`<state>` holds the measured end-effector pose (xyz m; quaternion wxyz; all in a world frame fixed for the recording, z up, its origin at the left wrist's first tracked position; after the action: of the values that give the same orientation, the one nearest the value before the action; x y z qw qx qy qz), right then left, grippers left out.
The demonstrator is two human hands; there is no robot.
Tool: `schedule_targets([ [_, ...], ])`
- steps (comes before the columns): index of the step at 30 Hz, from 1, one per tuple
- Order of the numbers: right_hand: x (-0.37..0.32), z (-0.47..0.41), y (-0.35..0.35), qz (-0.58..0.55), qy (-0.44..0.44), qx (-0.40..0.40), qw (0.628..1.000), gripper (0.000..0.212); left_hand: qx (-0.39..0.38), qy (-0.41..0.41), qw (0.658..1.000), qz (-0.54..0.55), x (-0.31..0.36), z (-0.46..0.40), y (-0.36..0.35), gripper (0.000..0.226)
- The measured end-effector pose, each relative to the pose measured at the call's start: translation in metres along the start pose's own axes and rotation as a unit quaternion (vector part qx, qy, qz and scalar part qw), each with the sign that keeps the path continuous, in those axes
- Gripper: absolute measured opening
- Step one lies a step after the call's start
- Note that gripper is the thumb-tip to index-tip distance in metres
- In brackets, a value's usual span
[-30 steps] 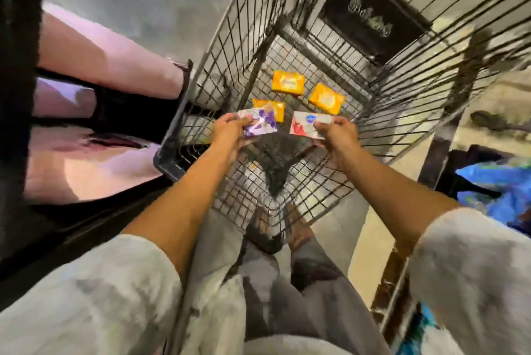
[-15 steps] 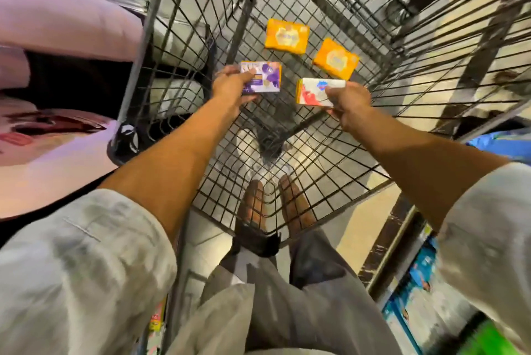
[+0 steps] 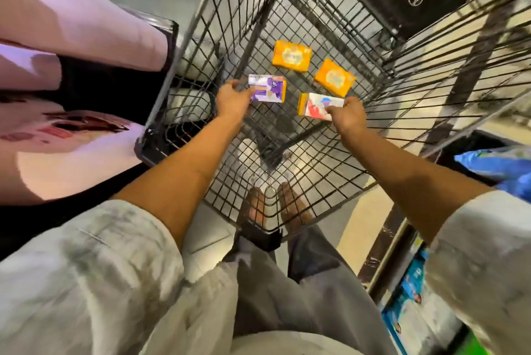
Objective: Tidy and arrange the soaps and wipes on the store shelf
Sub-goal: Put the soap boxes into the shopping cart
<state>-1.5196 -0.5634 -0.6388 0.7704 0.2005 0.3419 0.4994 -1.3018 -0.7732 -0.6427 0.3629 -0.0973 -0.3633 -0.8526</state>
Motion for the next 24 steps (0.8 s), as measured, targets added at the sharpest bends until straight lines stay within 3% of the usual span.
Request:
schedule_targets([
  [5,-0.06,0.093,0.033,0.077,0.207,-0.046,0.974,0.047,0.013,-0.147,0.984,-0.098,0.032,0.087,0.065,0.028],
  [9,-0.106,0.179,0.059,0.132,0.384,-0.08,0.91,0.045,0.035,-0.216,0.964,-0.149,0.037,0.16,0.115,0.041],
  [12,-0.13,0.243,0.074,0.16,0.486,-0.094,0.854,0.034,0.09,-0.241,0.954,-0.157,0.026,0.21,0.159,0.035],
  [17,-0.143,0.342,0.08,0.225,0.666,-0.104,0.703,0.048,0.25,-0.229,0.934,-0.109,-0.003,0.3,0.234,0.034],
  [21,-0.124,0.415,0.078,0.217,0.775,-0.15,0.573,0.044,0.393,-0.172,0.898,-0.097,-0.058,0.378,0.271,0.039],
  [24,-0.096,0.466,0.068,0.202,0.828,-0.185,0.489,0.048,0.452,-0.104,0.883,-0.075,-0.114,0.434,0.286,0.048],
])
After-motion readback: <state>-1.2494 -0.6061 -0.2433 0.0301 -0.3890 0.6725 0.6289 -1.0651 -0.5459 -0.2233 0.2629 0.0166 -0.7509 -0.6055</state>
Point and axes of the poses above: each hand's wrist, its own z-axis away from the middle knuckle, its own y-axis out of the back of the hand, x = y × z, the point moved 6 cm from there along -z, towards the middle knuckle, and after that the axes turned 9 degrees about x, right-handed, at the moved point
